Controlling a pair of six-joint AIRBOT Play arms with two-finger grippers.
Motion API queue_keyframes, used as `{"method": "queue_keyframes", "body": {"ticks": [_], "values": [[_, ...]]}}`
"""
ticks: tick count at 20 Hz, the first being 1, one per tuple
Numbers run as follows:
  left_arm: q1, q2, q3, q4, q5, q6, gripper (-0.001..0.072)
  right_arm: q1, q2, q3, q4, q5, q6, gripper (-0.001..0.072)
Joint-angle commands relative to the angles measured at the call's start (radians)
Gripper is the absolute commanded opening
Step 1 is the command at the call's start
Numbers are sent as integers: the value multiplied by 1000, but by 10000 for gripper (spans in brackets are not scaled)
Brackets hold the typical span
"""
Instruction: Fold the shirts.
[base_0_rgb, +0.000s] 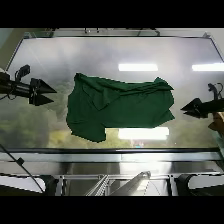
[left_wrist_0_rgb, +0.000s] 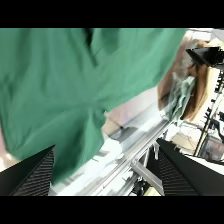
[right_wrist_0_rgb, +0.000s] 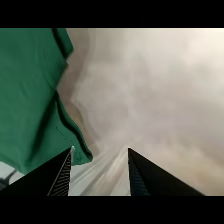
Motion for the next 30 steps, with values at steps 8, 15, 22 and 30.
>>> {"method": "queue_keyframes", "body": {"ticks": [8, 15, 22, 30], "values": [[223, 175, -340, 53, -18, 64, 715, 192, -61, -40, 26, -30, -20, 361], [259, 176, -468, 63, -151, 98, 714, 220, -72, -40, 27, 11, -13, 79], [34, 97, -494, 167, -334, 96, 704, 220, -65, -40, 24, 48, -13, 20], [-242, -140, -310, 41, -336, 98, 300, 219, -21, -40, 23, 79, -10, 20]]}}
